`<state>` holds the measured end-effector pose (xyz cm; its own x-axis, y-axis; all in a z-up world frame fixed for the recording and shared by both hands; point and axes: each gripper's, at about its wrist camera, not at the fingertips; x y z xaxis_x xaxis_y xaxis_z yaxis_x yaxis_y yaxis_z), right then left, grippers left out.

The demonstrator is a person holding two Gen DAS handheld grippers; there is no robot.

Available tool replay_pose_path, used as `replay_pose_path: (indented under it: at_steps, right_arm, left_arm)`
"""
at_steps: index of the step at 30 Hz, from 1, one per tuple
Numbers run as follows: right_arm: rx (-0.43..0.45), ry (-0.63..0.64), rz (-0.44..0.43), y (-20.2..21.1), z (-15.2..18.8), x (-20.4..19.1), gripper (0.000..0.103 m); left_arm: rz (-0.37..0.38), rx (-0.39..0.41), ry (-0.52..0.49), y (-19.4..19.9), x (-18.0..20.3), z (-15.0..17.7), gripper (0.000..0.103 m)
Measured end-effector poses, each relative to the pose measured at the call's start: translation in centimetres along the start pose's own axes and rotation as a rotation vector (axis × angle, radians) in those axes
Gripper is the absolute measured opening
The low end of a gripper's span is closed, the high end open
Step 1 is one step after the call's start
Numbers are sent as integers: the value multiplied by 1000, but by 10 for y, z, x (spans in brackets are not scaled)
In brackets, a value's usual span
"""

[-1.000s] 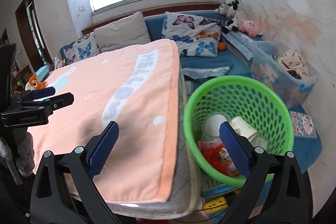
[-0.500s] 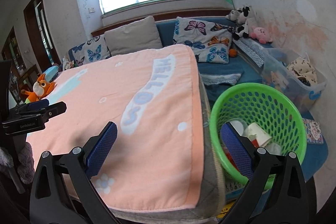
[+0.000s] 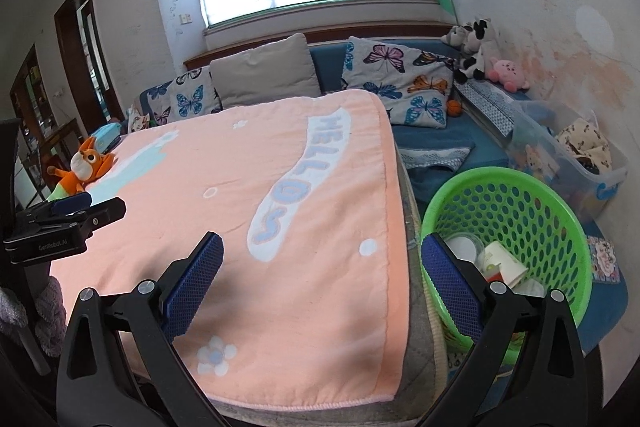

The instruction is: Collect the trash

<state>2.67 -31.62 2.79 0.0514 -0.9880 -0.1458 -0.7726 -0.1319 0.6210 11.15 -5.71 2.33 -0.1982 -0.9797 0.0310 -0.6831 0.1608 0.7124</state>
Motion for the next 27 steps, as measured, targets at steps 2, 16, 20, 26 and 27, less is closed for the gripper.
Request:
replay_pose_path:
  at_steps: [2, 16, 20, 26, 27]
  right_arm:
    - [-1, 1, -2, -1, 0, -1, 98]
    - [-16, 20, -16, -12, -2, -10, 98]
    - [-22, 24, -21, -16, -3, -13, 98]
    - [-24, 27, -28, -19, -3, -17, 98]
    - [-25, 29, -29, -20, -3, -17, 98]
  left_arm:
    - [-3, 1, 2, 0, -1, 0, 96]
    - [-16, 10, 26, -1, -8, 4, 96]
    - [-19, 11, 30, 0, -10, 3, 96]
    - [-30, 11, 52, 0, -14, 3, 96]
    - [-31, 11, 54, 0, -15, 3, 96]
Point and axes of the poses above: each gripper's, at about its wrist camera, not at the fingertips, and y roughly against the way its jaws point, x to its right, z to its underside, and after that the axes turned 5 degrees about -x, right-handed
